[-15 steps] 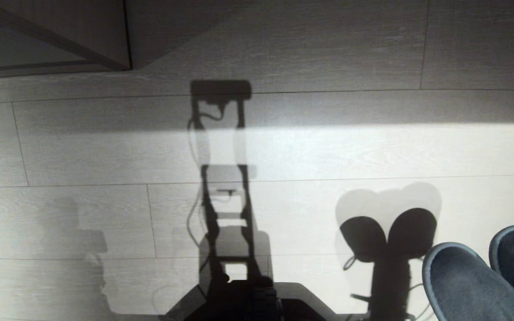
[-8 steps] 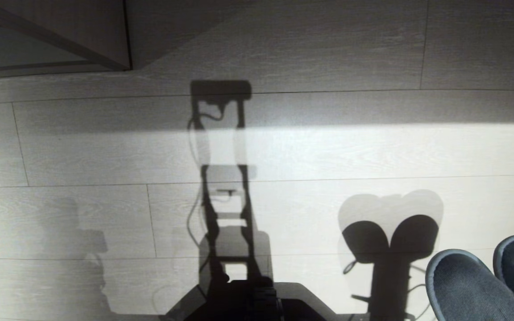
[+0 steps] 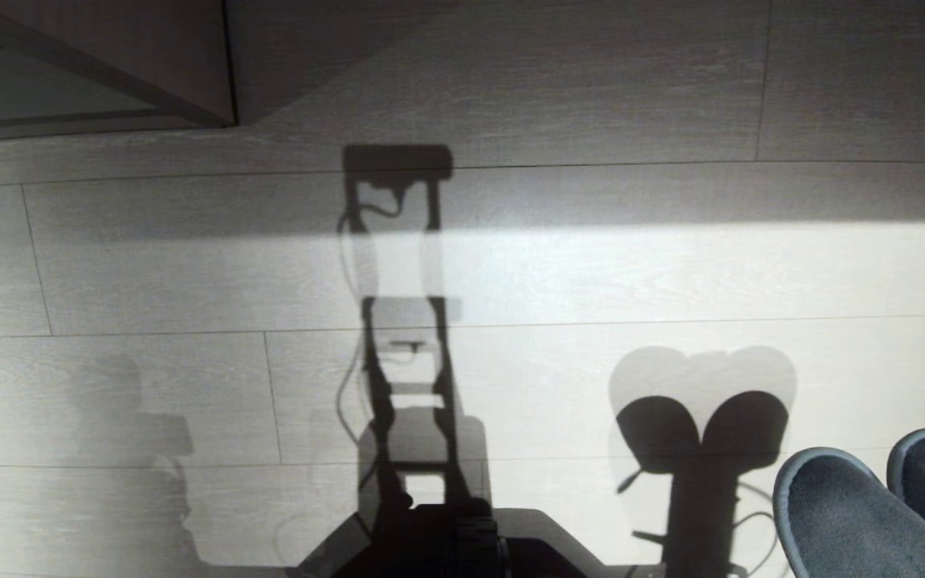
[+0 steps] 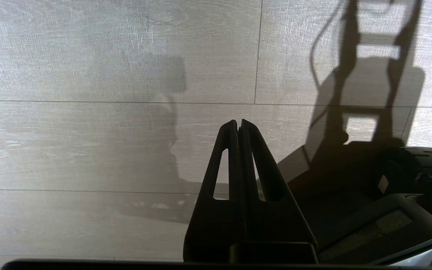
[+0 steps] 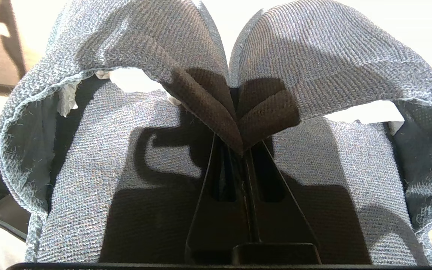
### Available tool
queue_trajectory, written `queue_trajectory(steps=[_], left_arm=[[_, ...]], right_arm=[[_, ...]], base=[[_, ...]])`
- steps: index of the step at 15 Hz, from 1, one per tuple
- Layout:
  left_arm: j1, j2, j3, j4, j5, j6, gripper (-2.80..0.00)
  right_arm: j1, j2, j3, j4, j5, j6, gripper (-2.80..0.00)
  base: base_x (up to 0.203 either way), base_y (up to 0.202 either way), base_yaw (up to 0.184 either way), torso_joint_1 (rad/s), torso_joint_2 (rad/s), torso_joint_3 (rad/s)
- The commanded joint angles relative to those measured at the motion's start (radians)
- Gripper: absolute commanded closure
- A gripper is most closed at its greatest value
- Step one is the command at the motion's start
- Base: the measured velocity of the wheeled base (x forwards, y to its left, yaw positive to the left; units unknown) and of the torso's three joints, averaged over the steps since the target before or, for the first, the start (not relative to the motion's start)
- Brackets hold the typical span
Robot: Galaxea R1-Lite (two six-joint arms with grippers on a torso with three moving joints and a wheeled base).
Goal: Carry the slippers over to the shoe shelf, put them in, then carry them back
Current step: Place the slippers into the shoe cabinet
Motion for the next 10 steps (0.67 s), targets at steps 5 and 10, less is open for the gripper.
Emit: queue_trajectory(steps=[5,10], left_arm=[[0.000,0.000,0.000,0.000,-0.001,-0.001,0.00],[0.000,0.000,0.000,0.000,-0.001,-0.001,0.00]], right_arm=[[0.000,0.002,0.001,-0.001,0.001,-0.001,0.00],[0.001,0.002,0.001,-0.001,0.001,-0.001,0.00]], base=[[0.000,0.000,0.000,0.000,0.00,0.000],[0.000,0.000,0.000,0.000,0.00,0.000]])
